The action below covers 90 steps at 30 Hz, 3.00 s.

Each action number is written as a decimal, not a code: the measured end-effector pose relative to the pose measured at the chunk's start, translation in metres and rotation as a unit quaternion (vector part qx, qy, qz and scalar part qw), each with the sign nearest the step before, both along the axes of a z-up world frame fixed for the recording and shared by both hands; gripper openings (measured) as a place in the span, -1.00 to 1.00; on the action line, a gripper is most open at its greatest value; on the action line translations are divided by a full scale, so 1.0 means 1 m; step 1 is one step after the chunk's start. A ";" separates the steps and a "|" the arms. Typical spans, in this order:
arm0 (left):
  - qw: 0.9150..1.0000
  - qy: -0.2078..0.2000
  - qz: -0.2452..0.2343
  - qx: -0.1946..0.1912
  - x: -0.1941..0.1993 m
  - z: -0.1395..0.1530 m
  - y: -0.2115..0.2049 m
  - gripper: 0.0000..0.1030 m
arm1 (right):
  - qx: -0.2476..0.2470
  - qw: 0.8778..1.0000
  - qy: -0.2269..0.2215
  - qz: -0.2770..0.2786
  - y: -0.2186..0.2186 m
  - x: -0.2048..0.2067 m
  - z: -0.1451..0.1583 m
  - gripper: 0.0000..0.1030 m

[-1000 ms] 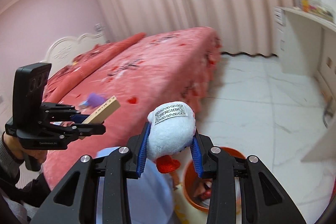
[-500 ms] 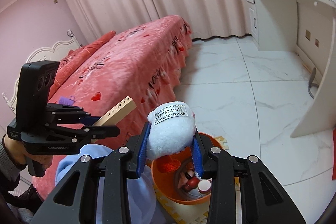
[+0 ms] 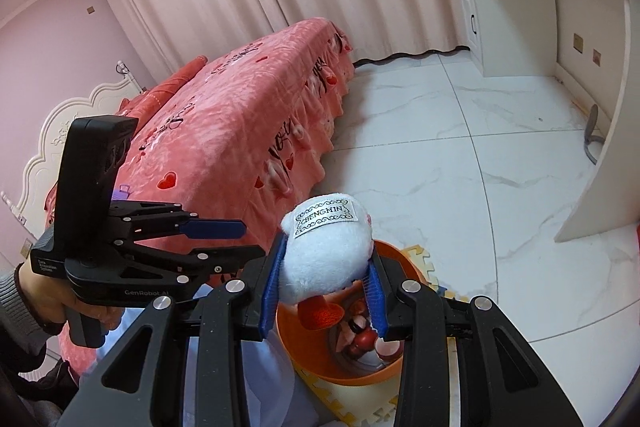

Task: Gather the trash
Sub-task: 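Open the left gripper to drop the box while the right drops the plush toy, then move both open grippers back over the bed toward the medicine boxes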

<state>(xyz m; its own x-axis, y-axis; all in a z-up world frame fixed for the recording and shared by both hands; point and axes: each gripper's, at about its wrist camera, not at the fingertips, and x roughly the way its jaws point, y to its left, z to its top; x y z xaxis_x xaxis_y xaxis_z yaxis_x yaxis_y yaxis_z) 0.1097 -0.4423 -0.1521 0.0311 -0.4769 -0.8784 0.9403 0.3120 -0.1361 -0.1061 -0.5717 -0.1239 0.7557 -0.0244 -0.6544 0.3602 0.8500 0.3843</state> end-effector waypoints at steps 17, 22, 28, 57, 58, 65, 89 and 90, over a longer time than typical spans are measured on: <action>1.000 -0.010 0.028 -0.008 0.007 0.015 0.027 0.04 | 0.007 1.000 0.011 0.016 0.005 0.030 -0.005 -0.21; 1.000 -0.007 0.030 -0.004 0.009 0.013 0.030 0.04 | 0.009 1.000 0.015 0.007 0.004 0.038 -0.006 -0.10; 0.999 -0.006 0.036 -0.006 0.011 0.014 0.034 0.23 | 0.010 1.000 0.019 -0.001 0.004 0.039 -0.004 0.21; 0.983 -0.056 0.172 -0.024 0.017 0.063 0.145 0.85 | 0.016 0.994 -0.008 0.110 0.093 0.064 0.045 0.46; 0.982 -0.058 0.181 -0.026 0.017 0.066 0.152 0.85 | 0.017 0.993 -0.010 0.120 0.100 0.068 0.047 0.46; 0.966 -0.067 0.249 -0.037 0.018 0.083 0.221 0.85 | 0.017 0.980 -0.027 0.195 0.163 0.095 0.063 0.55; 0.853 -0.062 0.517 -0.033 0.039 0.087 0.461 0.85 | -0.005 0.897 -0.040 0.441 0.399 0.220 0.086 0.55; 0.850 -0.059 0.523 -0.034 0.042 0.086 0.467 0.85 | -0.005 0.893 -0.039 0.448 0.405 0.225 0.085 0.55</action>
